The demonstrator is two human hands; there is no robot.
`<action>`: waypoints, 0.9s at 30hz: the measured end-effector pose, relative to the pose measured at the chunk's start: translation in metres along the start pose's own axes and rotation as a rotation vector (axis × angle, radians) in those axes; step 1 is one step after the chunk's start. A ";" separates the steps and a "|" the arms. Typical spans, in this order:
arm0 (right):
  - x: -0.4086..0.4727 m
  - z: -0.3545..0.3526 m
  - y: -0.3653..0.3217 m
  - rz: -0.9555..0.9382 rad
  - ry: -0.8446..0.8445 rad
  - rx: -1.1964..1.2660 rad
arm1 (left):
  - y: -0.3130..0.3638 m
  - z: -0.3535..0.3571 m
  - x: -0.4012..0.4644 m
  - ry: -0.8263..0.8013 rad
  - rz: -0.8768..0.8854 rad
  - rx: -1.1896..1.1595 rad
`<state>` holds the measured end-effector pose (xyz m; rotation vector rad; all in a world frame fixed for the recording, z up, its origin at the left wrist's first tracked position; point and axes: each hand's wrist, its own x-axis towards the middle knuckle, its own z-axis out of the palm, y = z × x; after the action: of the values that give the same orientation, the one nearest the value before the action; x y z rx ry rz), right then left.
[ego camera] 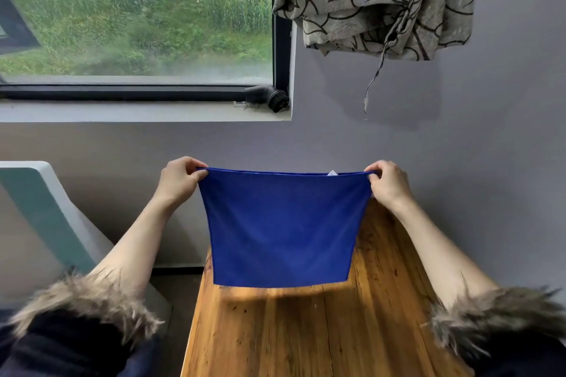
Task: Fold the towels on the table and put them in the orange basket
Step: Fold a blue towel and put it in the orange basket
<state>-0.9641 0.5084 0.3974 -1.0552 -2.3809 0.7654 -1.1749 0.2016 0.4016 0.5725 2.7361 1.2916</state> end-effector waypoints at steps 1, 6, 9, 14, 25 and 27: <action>0.003 0.001 -0.002 0.018 0.027 0.028 | 0.001 0.003 0.003 0.013 0.005 -0.032; 0.004 -0.008 -0.005 -0.002 0.148 0.179 | 0.010 -0.001 -0.010 0.051 0.107 -0.260; -0.010 -0.006 0.008 -0.047 0.175 0.260 | 0.002 -0.002 -0.038 0.029 0.147 -0.367; -0.067 0.017 0.059 -0.040 0.078 0.330 | -0.049 0.020 -0.101 -0.098 0.082 -0.327; -0.206 0.068 0.188 0.408 -0.461 0.151 | -0.161 0.076 -0.222 -0.599 -0.383 -0.146; -0.213 0.067 0.196 0.473 -0.501 0.165 | -0.163 0.079 -0.229 -0.638 -0.436 -0.149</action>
<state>-0.7659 0.4336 0.1894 -1.5202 -2.4115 1.5208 -0.9951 0.0833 0.2038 0.2802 2.0662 0.9761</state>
